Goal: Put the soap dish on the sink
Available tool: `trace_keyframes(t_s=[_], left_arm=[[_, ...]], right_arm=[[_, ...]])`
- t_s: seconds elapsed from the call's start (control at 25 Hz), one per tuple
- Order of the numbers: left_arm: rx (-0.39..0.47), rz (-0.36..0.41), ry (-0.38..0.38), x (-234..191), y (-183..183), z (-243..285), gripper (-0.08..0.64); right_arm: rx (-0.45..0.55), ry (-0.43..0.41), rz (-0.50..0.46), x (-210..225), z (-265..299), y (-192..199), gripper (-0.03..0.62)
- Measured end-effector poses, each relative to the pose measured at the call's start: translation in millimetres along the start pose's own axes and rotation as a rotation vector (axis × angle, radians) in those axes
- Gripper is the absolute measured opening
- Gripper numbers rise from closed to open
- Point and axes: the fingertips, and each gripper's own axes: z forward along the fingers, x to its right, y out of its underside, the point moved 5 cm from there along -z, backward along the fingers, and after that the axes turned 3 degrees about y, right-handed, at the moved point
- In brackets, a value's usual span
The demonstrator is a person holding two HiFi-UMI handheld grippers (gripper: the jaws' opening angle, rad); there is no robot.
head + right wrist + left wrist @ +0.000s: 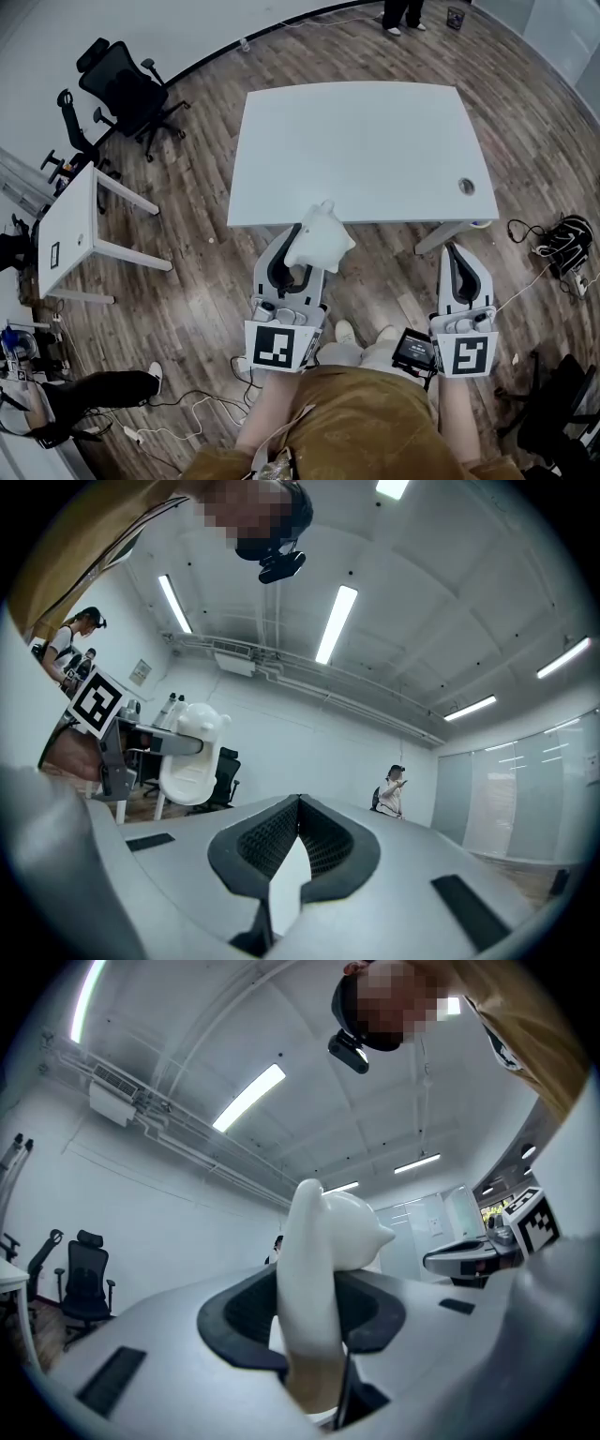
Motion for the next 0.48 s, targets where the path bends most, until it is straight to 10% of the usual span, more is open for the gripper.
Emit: trace_keyframes(t_s=[0.48], left_arm=[[0.020, 0.022, -0.012, -18.8, -11.4, 30.9, 0.138]], right_arm=[[0.014, -0.004, 0.005, 21.5, 36.1, -2.1, 0.006]])
